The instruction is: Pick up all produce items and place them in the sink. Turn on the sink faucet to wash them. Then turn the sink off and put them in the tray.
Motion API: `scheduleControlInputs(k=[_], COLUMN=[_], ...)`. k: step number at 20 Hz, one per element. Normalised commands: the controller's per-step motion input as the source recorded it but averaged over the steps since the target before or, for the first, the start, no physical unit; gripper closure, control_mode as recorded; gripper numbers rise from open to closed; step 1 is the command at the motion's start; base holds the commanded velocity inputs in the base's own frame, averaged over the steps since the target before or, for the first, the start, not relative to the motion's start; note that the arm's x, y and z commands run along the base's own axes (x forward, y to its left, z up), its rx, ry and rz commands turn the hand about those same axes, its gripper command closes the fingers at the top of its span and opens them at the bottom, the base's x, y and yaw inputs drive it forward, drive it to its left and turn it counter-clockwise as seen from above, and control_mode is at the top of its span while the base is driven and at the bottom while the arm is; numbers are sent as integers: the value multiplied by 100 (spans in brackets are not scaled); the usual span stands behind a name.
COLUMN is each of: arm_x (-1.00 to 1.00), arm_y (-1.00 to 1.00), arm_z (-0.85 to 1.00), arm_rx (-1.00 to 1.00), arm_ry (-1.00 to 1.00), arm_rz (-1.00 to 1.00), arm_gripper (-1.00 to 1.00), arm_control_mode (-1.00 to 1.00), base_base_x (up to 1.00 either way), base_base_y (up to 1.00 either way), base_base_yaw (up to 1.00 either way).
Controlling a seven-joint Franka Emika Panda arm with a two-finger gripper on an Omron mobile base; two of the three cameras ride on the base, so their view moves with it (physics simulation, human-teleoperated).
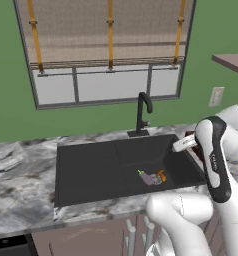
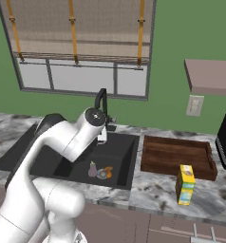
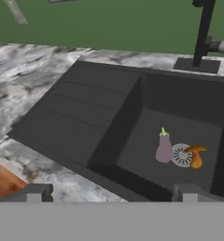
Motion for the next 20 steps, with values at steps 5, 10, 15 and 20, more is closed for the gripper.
scheduleControlInputs(k=[5,10,15,20], arm_x=[2,2,9,19], arm_y=[39,14,1,3], arm_z=[-14,-27,-30,-34], arm_rx=[-10,-11,-12,-12], arm_ry=[19,8,0,2], arm_rz=[-11,-3,0,-1], arm_gripper=[-100,-100,-100,-100], arm_control_mode=[-100,-100,-100,-100], base_base_x=[0,0,0,0], base_base_y=[0,0,0,0], base_base_yaw=[0,0,0,0])
